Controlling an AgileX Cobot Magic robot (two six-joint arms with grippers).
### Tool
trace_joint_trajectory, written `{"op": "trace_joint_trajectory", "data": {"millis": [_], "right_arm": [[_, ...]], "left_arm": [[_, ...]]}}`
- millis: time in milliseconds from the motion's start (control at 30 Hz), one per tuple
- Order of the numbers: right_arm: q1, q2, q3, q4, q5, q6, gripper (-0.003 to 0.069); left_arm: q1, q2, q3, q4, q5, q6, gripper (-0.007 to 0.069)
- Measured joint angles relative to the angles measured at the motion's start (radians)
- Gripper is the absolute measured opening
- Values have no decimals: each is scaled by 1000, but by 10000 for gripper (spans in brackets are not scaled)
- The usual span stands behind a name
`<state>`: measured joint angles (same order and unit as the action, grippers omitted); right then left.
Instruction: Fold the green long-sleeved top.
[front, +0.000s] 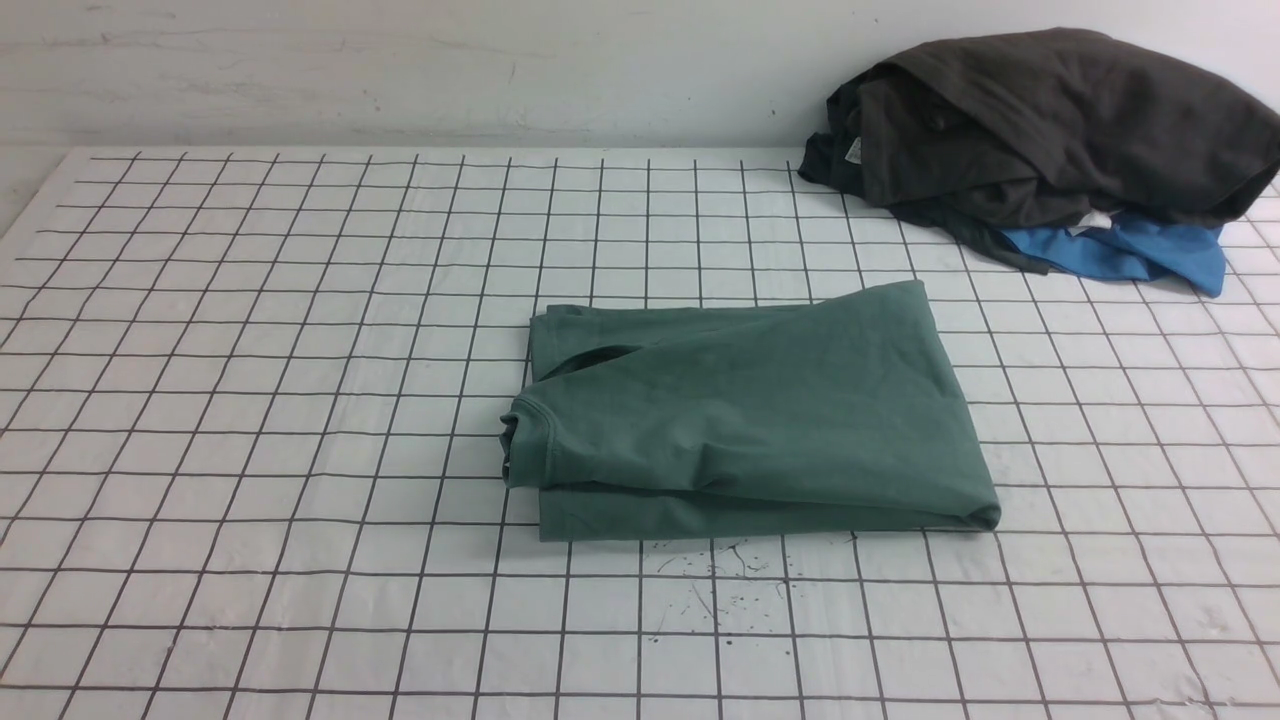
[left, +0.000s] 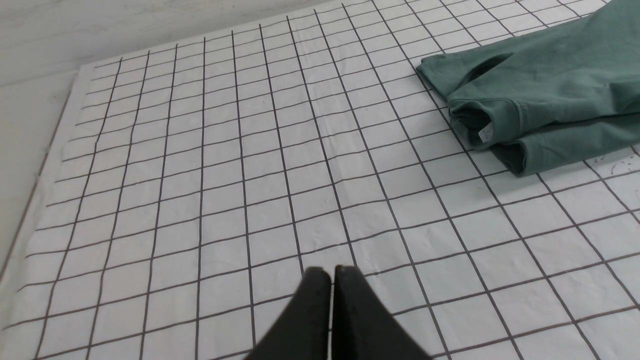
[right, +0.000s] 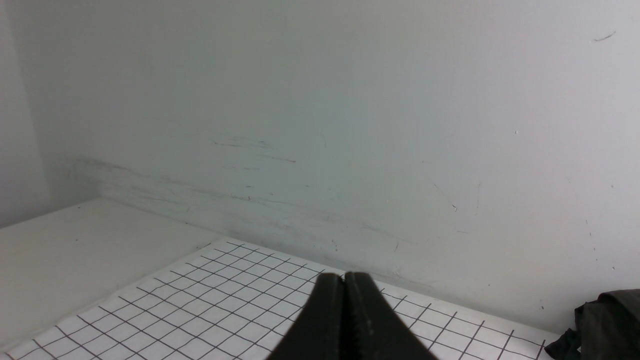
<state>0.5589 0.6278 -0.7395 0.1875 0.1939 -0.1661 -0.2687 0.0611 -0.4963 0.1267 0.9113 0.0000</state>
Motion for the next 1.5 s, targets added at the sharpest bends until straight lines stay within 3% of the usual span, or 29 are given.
{"op": "trace_joint_trajectory", "data": {"millis": [267, 533, 733, 833, 1167, 1500], "right_arm": [[-27, -113, 220, 2, -40, 0, -14], [-325, -416, 567, -49, -74, 3, -14], [-547, -565, 696, -96, 10, 5, -14], [-608, -609, 732, -110, 56, 29, -14], [-623, -638, 767, -222, 143, 249, -14], [-623, -638, 765, -228, 156, 264, -14]], "left_arm": [[0, 0, 0, 0, 0, 0, -8], [1, 0, 0, 0, 1, 0, -8], [1, 0, 0, 0, 1, 0, -8], [1, 0, 0, 0, 1, 0, -8], [1, 0, 0, 0, 1, 0, -8], [1, 0, 0, 0, 1, 0, -8]]}}
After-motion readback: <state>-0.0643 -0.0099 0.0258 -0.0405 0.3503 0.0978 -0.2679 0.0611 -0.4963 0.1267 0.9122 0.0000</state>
